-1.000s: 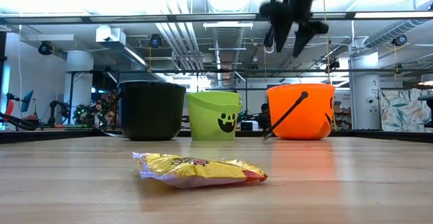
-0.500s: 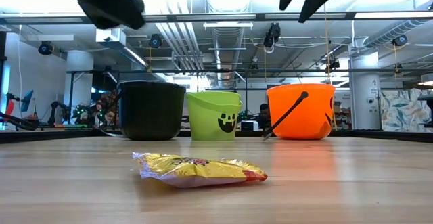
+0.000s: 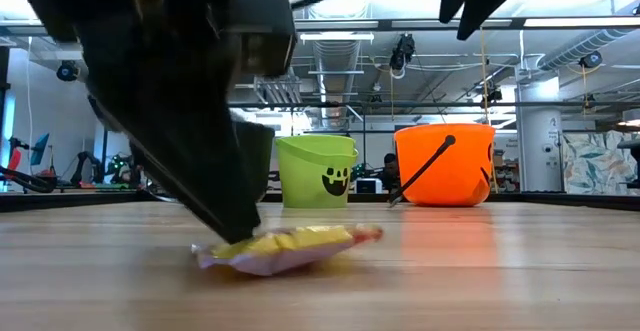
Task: Sort candy by brand, put in halloween buckets
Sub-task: Put the yellow candy into the black bucket
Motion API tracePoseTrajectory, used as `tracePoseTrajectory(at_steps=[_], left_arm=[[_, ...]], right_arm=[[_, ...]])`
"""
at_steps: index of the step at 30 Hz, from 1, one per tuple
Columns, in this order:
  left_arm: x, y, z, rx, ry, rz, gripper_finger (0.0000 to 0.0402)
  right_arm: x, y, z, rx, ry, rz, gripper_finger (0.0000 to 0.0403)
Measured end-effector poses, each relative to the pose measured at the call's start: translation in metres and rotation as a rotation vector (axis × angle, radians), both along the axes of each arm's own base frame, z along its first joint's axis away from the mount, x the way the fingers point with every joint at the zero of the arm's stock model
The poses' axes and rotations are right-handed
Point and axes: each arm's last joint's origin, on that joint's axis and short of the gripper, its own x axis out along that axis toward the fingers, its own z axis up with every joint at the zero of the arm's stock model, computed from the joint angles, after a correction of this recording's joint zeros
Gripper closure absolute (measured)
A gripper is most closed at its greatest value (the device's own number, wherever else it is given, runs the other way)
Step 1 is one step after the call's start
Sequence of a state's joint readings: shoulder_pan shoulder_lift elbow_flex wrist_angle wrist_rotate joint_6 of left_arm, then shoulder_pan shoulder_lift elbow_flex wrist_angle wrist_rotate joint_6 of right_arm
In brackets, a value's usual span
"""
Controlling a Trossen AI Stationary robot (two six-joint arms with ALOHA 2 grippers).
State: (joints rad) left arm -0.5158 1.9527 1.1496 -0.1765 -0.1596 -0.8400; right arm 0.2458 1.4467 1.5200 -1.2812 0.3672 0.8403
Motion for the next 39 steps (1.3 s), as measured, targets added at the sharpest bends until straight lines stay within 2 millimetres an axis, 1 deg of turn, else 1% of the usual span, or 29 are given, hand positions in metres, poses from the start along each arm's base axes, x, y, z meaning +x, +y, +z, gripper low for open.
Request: tracePoseTrajectory(at_steps=[5,9,11,13,15,16,18,21,24,27,29,33,35,39], left_arm=[[0.003,-0.002,-0.011,0.001,0.006,0.045,0.0229],[0.003,-0.002,-0.02,0.013,0.031,0.061,0.025],[0.003,-0.001,-0.022,0.017,0.046,0.068,0.0275],[0.002,-0.001,-0.025,0.014,0.066,0.084,0.0318],[0.001,0.0,-0.026,0.007,0.085,0.107,0.0373],[0.0,0.001,-0.026,0.0,0.089,0.12,0.0386],[0.0,0.0,-0.024,-0.014,0.086,0.137,0.039],[0.0,-0.001,-0.013,-0.022,0.072,0.132,0.0399],[-0.002,-0.002,0.001,-0.016,0.065,0.124,0.0394],[0.001,-0.005,0.022,-0.03,0.035,0.129,0.0386],[0.002,-0.011,0.03,-0.018,0.028,0.123,0.0379],[0.001,-0.017,0.028,0.029,0.045,0.132,0.0347],[0.001,-0.017,0.028,0.022,0.05,0.169,0.0322],[-0.001,-0.014,0.017,0.036,0.102,0.229,0.0259]], right_arm=[[-0.002,0.005,-0.009,-0.021,0.038,0.057,0.0106],[-0.004,0.008,-0.017,-0.028,0.072,0.085,0.0102],[-0.005,0.011,-0.019,-0.03,0.082,0.101,0.01],[-0.006,0.014,-0.02,-0.033,0.086,0.118,0.0099],[-0.007,0.016,-0.021,-0.036,0.09,0.13,0.0099],[-0.007,0.016,-0.021,-0.037,0.09,0.135,0.0099],[-0.007,0.016,-0.021,-0.044,0.091,0.142,0.0099],[-0.007,0.016,-0.02,-0.049,0.093,0.149,0.0099],[-0.006,0.016,-0.02,-0.05,0.093,0.153,0.0099],[-0.006,0.016,-0.02,-0.048,0.082,0.153,0.0099],[-0.004,0.017,-0.02,-0.048,0.069,0.161,0.0099],[-0.001,0.018,-0.019,-0.045,0.041,0.175,0.0099],[-0.001,0.018,-0.019,-0.044,0.035,0.179,0.0101],[0.0,0.02,-0.019,-0.041,0.03,0.196,0.0101]])
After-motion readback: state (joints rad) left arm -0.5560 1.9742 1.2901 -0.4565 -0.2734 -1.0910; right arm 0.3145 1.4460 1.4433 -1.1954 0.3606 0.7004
